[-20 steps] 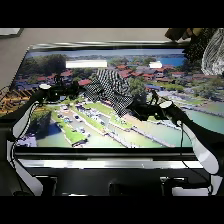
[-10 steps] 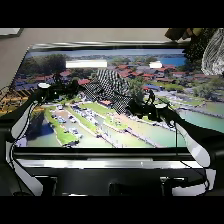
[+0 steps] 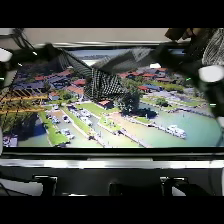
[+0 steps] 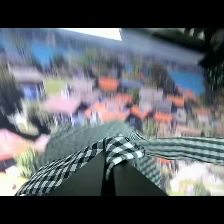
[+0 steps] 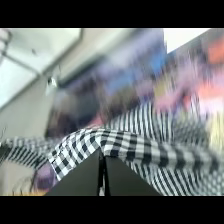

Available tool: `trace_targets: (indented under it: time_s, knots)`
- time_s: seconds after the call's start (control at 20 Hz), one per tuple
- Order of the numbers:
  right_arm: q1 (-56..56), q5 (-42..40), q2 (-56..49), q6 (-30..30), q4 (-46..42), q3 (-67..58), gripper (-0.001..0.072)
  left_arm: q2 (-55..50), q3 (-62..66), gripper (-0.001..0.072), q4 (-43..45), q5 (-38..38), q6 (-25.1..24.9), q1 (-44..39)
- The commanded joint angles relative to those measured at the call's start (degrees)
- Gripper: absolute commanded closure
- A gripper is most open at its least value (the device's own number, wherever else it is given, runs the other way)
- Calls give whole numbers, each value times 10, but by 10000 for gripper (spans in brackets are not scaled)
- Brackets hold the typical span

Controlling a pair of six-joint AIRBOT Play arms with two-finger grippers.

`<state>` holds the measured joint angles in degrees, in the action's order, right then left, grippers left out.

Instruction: Fold the clothes and pants, and hang the long-sleeved shirts on hangers.

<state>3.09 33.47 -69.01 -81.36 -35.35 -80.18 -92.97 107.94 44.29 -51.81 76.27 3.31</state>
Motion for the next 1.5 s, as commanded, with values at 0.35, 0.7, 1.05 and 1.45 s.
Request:
trace_targets:
  time_s: [0.35,0.7,1.05,1.45]
  knots:
    - [-85,138,312,-260,-515,-234,685,398,63,689,421,1,274,10]
    - [-85,141,374,-390,-718,-234,685,494,57,690,609,-23,353,10]
    - [-85,134,187,-417,-719,-234,685,357,15,690,649,82,352,11]
    - [-85,81,-111,-604,-675,-234,684,39,15,690,492,69,341,56]
